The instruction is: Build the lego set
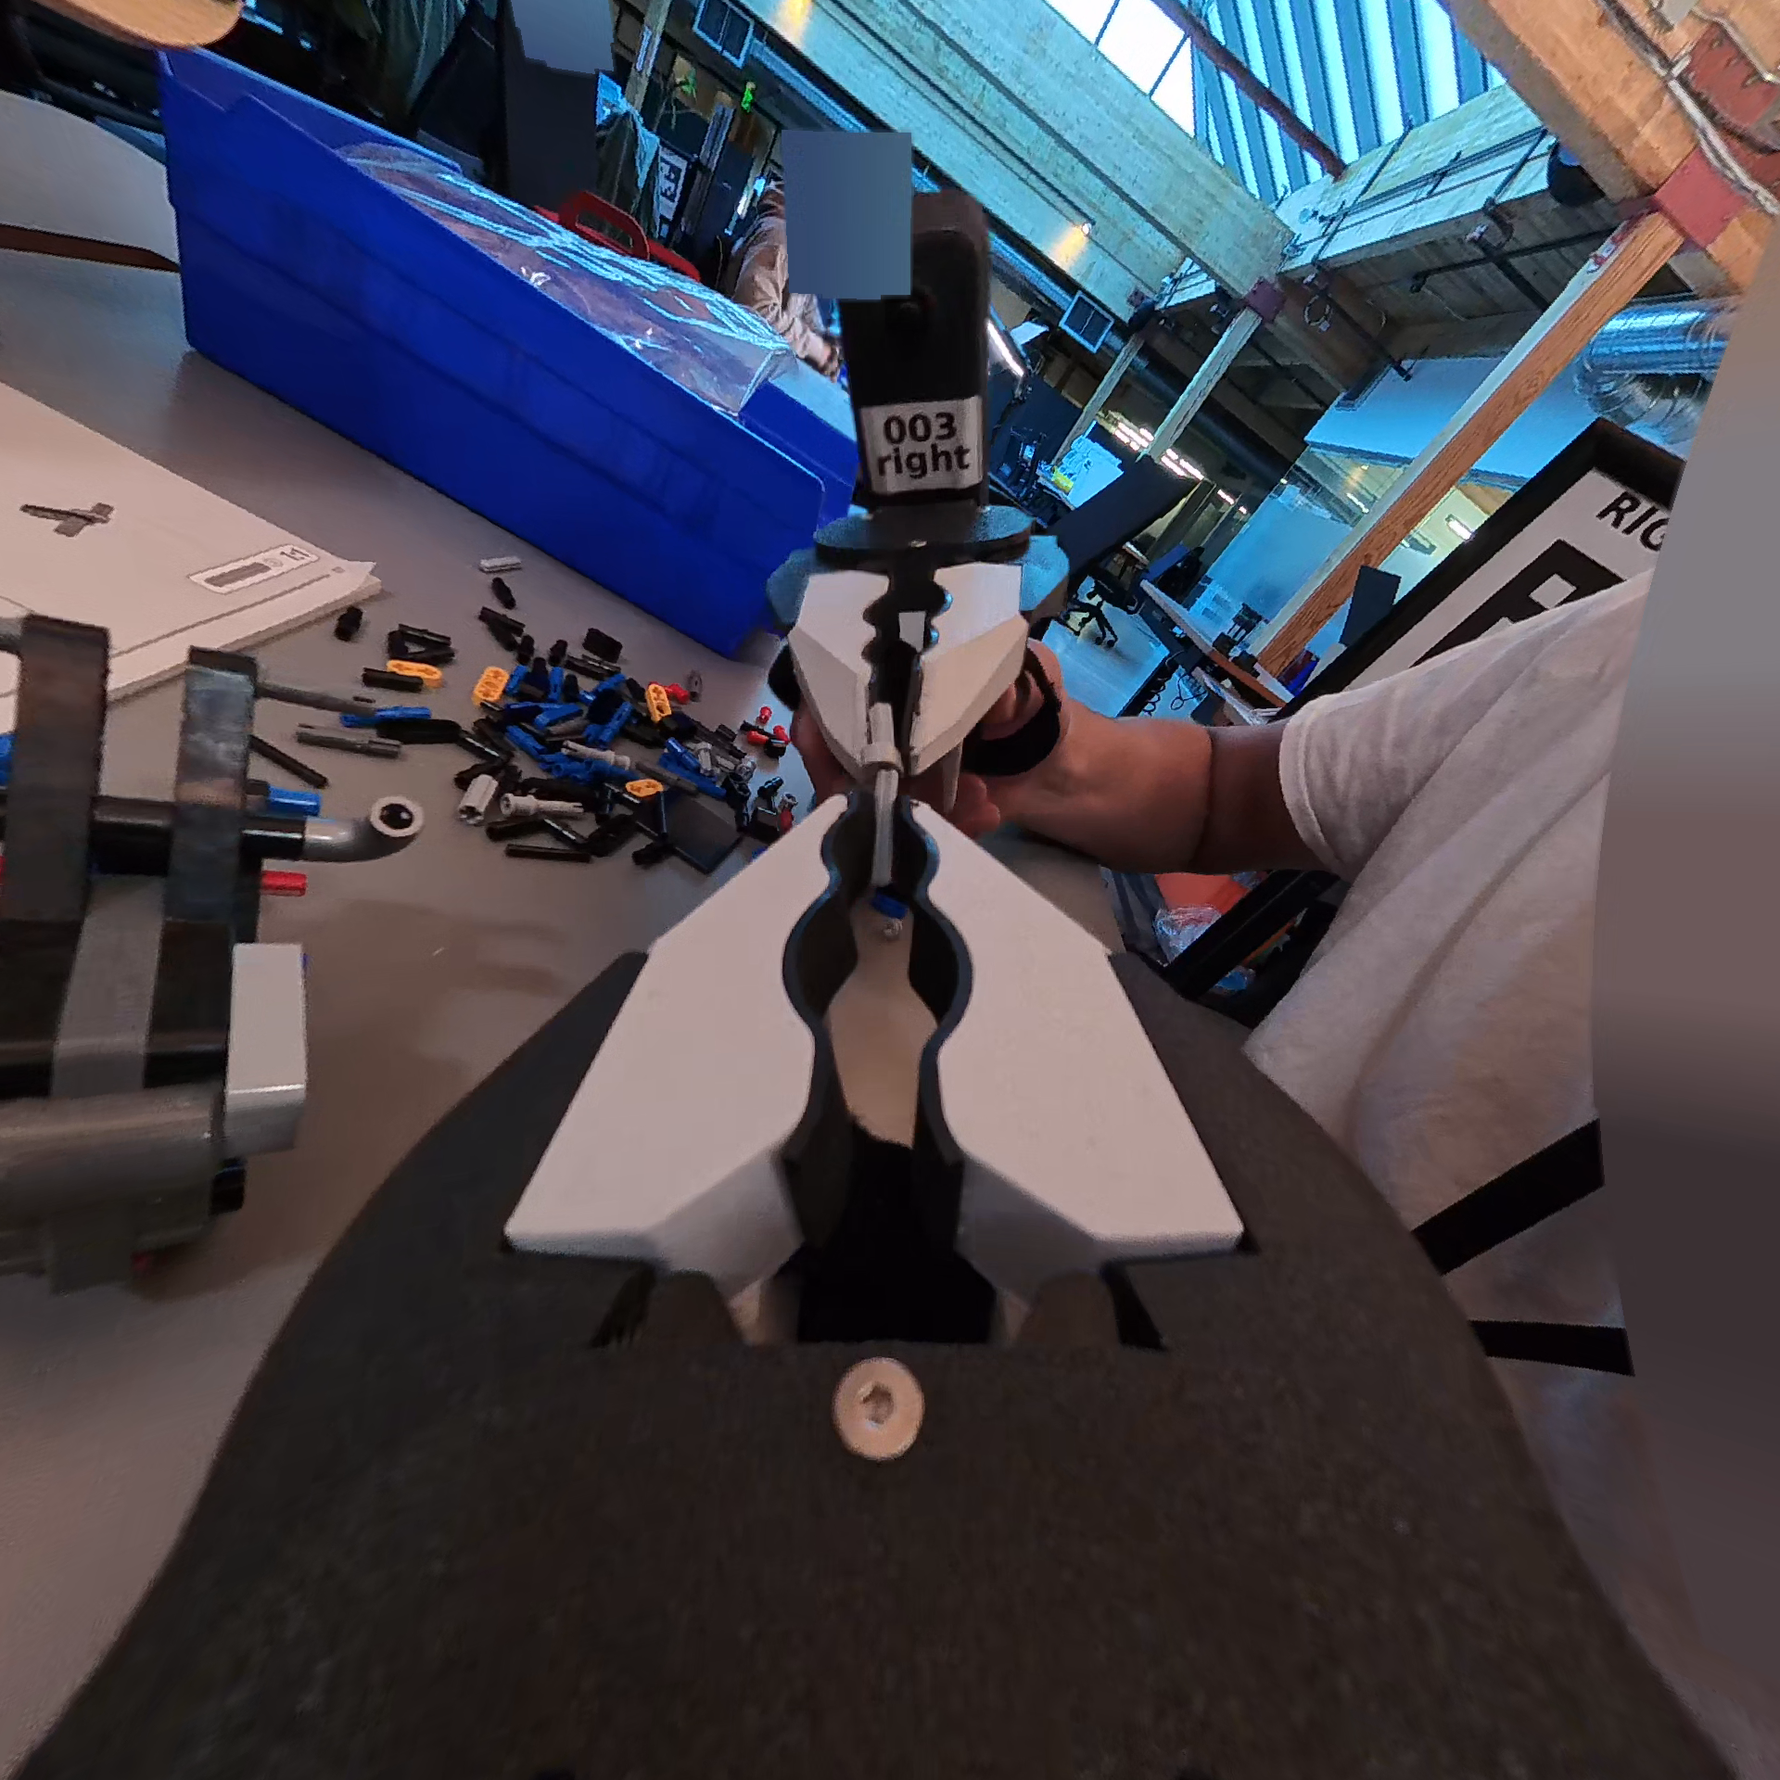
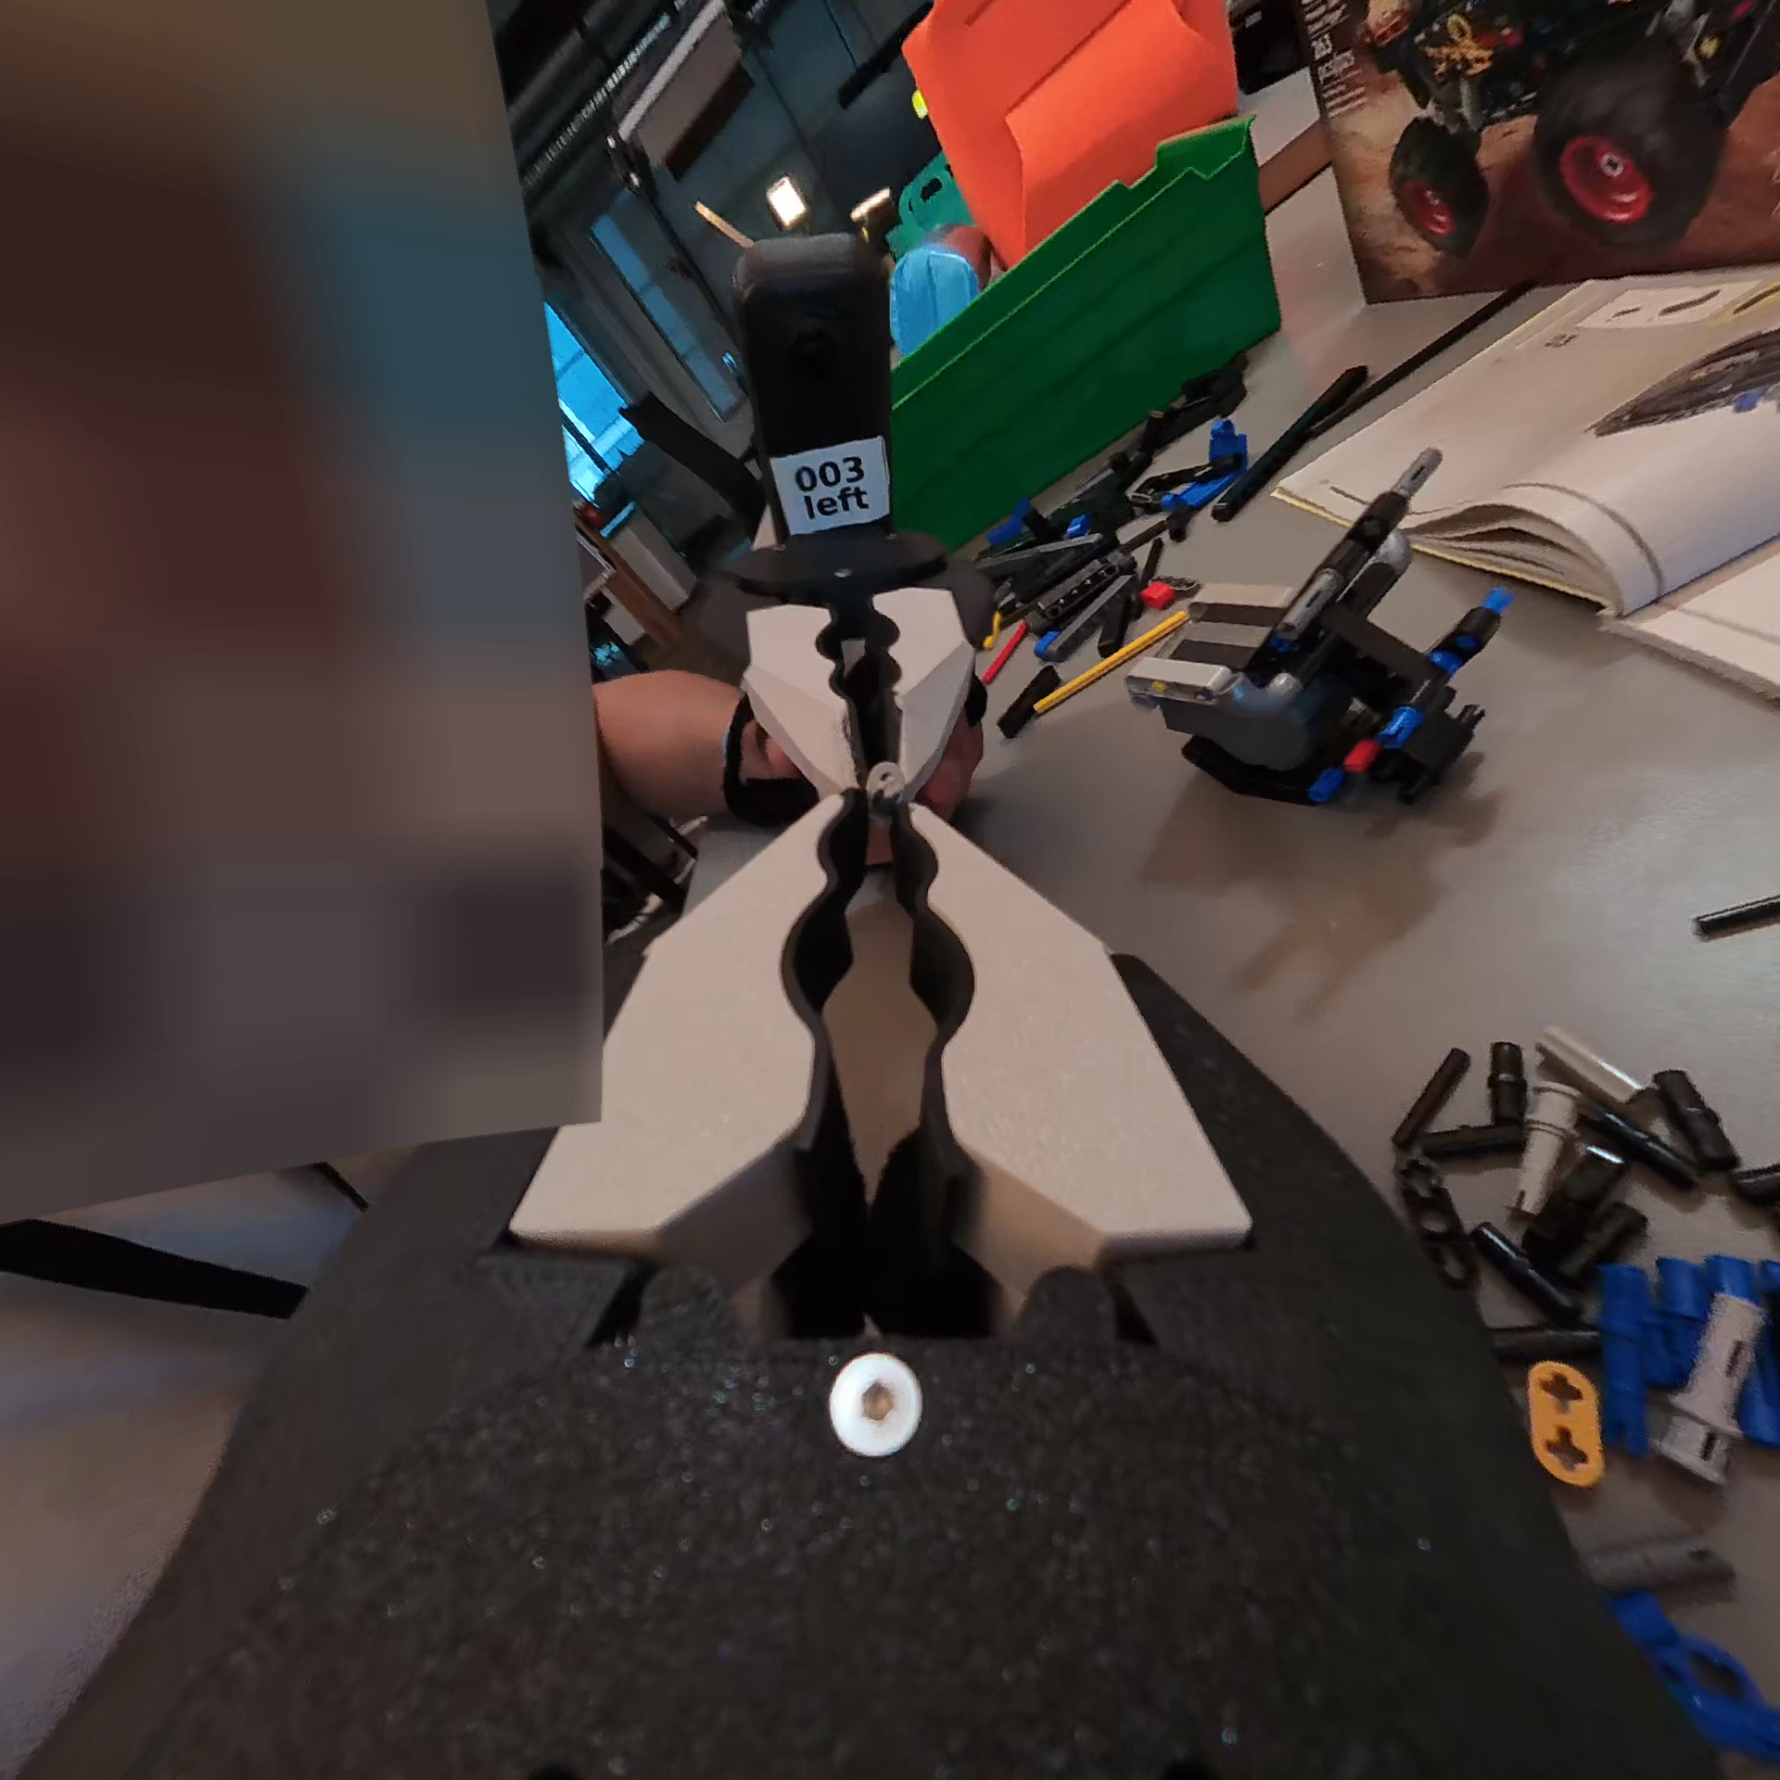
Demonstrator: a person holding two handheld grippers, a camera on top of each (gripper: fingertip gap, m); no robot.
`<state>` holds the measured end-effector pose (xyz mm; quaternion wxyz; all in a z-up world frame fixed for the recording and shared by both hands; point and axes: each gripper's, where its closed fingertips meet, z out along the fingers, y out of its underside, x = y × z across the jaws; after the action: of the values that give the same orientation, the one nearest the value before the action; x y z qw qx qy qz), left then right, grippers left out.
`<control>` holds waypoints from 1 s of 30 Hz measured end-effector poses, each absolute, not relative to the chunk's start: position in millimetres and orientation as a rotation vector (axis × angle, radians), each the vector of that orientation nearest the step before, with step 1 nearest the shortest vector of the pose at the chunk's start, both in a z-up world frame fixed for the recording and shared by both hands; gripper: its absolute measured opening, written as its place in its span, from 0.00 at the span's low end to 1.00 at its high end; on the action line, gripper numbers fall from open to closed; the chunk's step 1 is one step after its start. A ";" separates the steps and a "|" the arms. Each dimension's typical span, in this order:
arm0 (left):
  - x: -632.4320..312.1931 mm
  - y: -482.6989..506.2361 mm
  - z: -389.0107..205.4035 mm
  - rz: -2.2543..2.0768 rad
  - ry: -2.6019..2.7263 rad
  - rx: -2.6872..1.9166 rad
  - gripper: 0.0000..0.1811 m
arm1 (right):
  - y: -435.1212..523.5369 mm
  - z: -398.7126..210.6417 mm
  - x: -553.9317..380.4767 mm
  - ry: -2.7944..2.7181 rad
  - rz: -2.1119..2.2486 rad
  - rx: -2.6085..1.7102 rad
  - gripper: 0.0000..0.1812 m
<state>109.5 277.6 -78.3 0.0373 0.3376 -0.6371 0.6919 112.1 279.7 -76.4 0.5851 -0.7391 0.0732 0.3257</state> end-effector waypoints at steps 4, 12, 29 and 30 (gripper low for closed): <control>111.2 278.4 -80.8 2.106 -1.959 1.061 0.01 | 279.5 -76.6 105.8 0.139 0.769 -1.742 0.02; 109.4 278.3 -81.3 2.097 -1.969 1.046 0.01 | 278.7 -80.2 108.1 0.122 0.721 -1.766 0.00; 118.2 295.6 -86.2 2.103 -2.027 1.159 0.01 | 270.0 -98.0 140.5 0.017 0.188 -1.989 0.10; 117.6 295.7 -85.5 2.110 -2.032 1.155 0.01 | 267.6 -96.7 144.3 0.013 0.124 -2.003 0.10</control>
<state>117.6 295.7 -85.5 -0.0037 0.3668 -0.6453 0.6701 144.3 267.6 -96.7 0.5375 -0.8416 0.0053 0.0522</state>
